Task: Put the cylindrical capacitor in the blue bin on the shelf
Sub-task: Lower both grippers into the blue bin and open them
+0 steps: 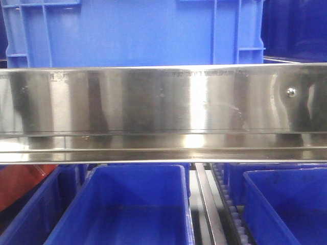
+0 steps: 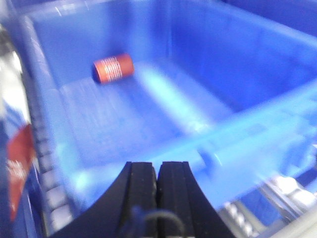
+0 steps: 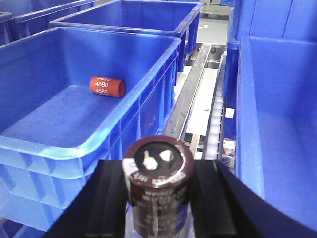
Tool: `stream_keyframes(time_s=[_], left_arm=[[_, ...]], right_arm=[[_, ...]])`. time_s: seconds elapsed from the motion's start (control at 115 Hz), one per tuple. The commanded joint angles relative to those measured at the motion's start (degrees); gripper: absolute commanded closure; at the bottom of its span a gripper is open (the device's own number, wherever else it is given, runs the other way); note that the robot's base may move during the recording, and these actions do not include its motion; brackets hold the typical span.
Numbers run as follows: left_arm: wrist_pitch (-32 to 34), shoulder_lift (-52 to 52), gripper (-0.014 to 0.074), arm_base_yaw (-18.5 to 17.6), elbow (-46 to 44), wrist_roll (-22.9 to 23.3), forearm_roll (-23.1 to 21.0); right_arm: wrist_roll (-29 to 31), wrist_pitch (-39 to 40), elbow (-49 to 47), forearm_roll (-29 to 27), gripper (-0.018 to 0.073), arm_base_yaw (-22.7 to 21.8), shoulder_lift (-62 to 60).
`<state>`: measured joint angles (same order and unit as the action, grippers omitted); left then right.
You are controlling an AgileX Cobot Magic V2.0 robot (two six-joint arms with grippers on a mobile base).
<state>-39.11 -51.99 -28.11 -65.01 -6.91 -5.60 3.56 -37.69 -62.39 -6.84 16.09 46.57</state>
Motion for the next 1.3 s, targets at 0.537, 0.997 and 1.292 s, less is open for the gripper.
stream_keyframes(time_s=[0.537, 0.997, 1.292], left_arm=[[3.8, 19.6, 0.0708, -0.2, 9.8, 0.0, -0.1], [4.4, 19.6, 0.0708, -0.2, 9.8, 0.0, -0.1], [4.5, 19.6, 0.0708, -0.2, 9.8, 0.0, -0.4]], right_arm=[[6.8, -1.5, -26.5, 0.0, 0.0721, 14.9, 24.7], [6.8, -6.7, -44.5, 0.0, 0.0721, 17.3, 50.8], [6.8, -7.0, -45.5, -3.5, 0.0608, 17.3, 58.8]])
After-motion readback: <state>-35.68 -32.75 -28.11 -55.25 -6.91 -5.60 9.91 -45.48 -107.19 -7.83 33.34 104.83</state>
